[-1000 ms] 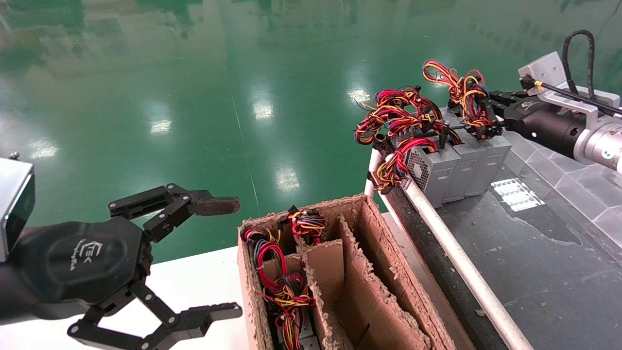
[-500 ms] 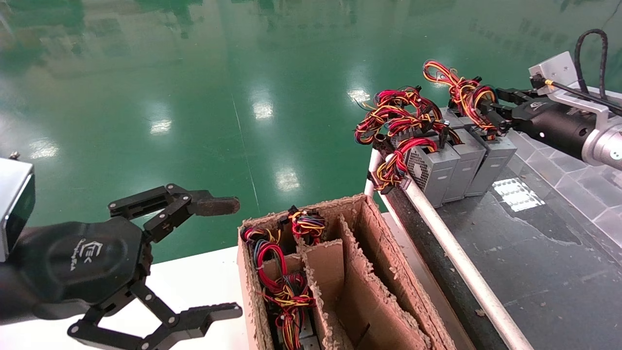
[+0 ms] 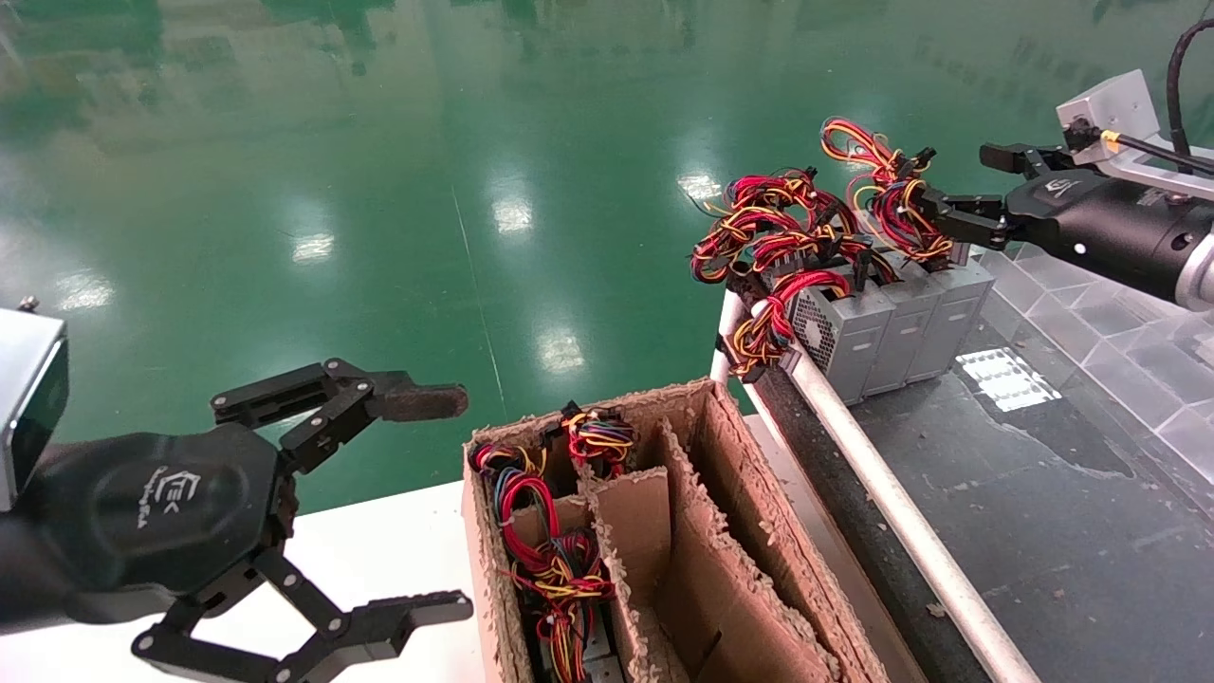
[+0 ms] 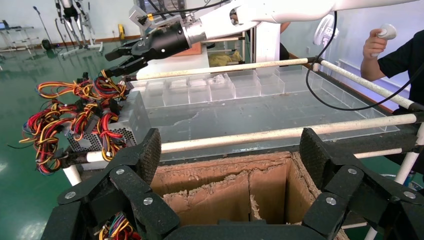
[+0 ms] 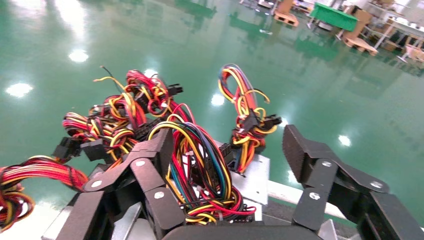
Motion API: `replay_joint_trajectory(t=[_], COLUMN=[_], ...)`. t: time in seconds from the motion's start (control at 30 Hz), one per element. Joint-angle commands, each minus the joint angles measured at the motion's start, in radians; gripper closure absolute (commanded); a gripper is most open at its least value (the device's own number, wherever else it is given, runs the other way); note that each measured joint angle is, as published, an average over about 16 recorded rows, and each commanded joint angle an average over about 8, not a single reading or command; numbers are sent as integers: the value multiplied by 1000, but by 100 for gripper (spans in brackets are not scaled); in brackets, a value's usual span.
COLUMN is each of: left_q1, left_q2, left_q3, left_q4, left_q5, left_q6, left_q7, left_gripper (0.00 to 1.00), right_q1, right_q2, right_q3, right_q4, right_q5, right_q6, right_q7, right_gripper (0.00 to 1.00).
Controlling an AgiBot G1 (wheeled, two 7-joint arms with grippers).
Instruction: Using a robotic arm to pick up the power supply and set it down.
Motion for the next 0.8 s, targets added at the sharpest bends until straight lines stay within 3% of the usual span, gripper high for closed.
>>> replay_joint_trajectory(t=[0.03,0.27,0.6,0.8], left_q1=[0,0,0,0], left_q2=[0,0,0,0], left_q3=[0,0,0,1], left_q4=[0,0,0,0], left_q5=[0,0,0,0], left_q6=[0,0,0,0], left_q7=[0,0,0,0], left_gripper=[0,0,0,0], right_q1=[1,6,21,26], right_q2=[5,23,43,71], right_q3=[-2,-17,-35,-4], right_q4=[1,-4,-10,-2], right_q5=[-3,-24,-49,-6], right_q6=[-22,-51,-1,-53], right_q7=[3,15,23,33], right_gripper=[0,0,0,0])
